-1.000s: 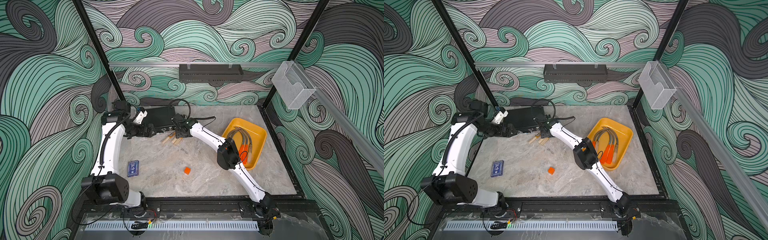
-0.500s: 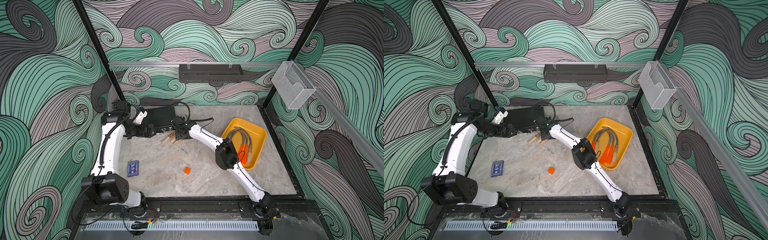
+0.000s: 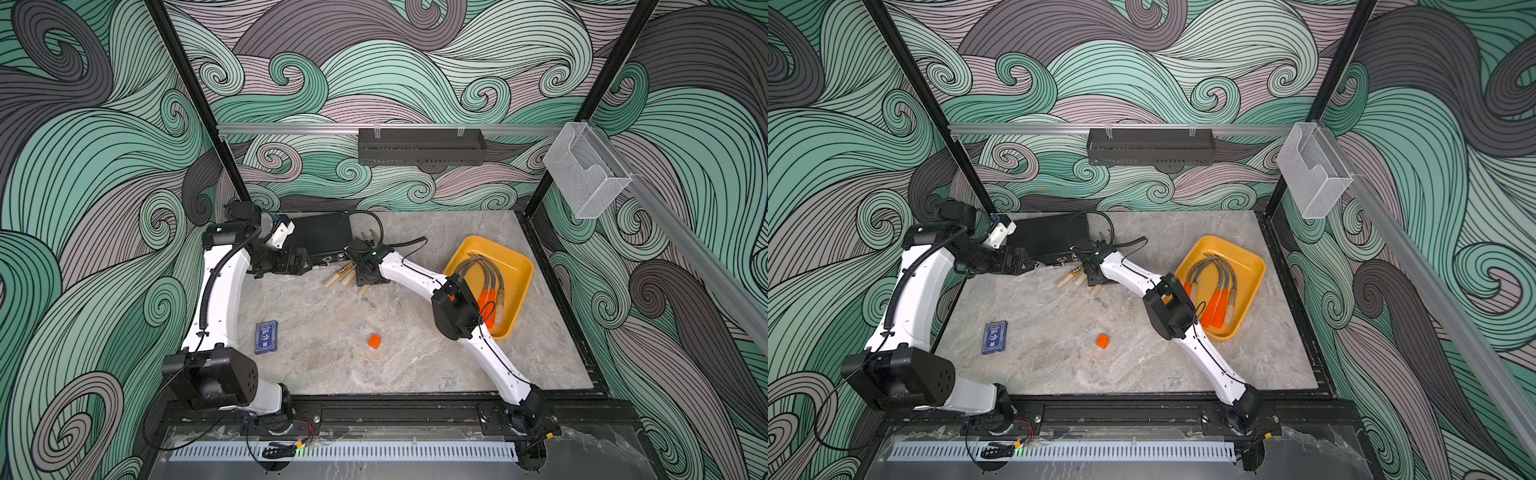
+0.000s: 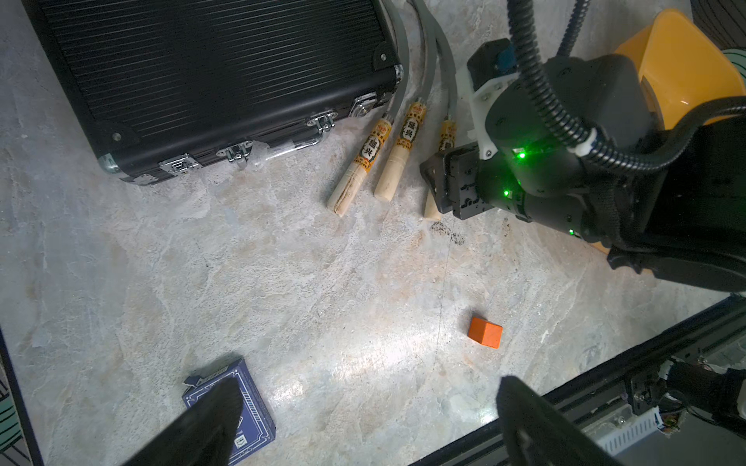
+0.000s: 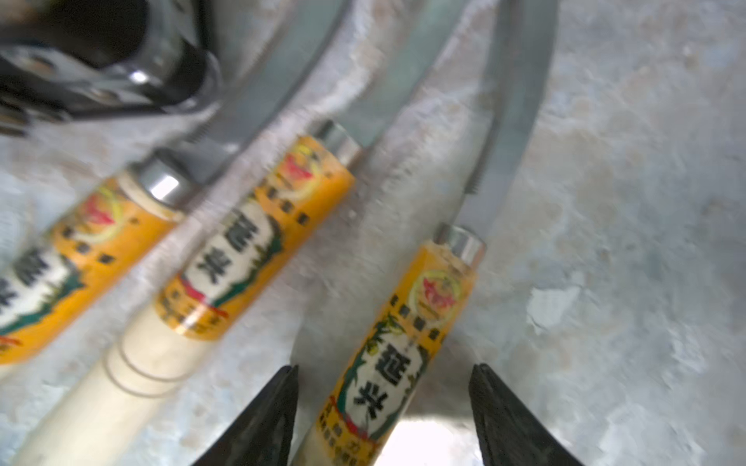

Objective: Put small sickles into storage boxes
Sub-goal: Pick up the sickle at the center of the board.

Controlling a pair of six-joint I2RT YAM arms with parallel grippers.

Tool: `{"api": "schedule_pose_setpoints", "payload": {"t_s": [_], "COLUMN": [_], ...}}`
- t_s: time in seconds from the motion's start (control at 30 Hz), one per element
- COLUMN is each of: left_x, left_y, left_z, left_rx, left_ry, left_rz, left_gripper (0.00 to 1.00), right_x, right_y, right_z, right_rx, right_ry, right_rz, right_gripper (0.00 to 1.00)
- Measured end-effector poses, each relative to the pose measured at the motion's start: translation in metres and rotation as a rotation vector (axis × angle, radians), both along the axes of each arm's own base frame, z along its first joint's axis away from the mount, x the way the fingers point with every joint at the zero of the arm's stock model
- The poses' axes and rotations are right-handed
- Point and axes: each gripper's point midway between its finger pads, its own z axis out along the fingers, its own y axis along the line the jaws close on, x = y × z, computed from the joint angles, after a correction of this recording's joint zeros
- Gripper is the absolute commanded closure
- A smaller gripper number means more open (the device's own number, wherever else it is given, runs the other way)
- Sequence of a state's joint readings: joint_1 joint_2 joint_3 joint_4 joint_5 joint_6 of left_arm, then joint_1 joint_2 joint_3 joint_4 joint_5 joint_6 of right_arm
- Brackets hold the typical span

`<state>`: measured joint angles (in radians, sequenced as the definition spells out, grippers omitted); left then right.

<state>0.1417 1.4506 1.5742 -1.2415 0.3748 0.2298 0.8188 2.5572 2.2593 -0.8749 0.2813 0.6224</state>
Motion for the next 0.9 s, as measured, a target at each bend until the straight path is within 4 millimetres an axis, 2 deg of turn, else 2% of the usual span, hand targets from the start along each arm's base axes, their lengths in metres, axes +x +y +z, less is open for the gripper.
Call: {"api": "schedule_pose_setpoints", "payload": {"t_s": [0.37, 0.63, 0.9], "left_x": [0.0, 0.0, 0.001], "left_y": [-0.002, -0.006, -0.008], "left_z": [0.001, 0.002, 0.004], "left_rx": [-0.006, -0.027, -0.043], "left_ry": [-0.006, -0.009, -0.016], "left_rz": [-0.017, -0.024, -0.031], "left_gripper": [0.01, 0.01, 0.01], "right_x": [-0.021, -0.025, -0.035], "right_y": [-0.057, -0.075, -0.088], "right_z": [0.0, -0.001, -0.003], "right_rx": [-0.067, -0.048, -0.035], "right_ry": [0.088, 0.174, 0.273], "right_rz": [-0.059, -0.08, -0.079], "right_gripper": [0.39, 0.42, 0.51]}}
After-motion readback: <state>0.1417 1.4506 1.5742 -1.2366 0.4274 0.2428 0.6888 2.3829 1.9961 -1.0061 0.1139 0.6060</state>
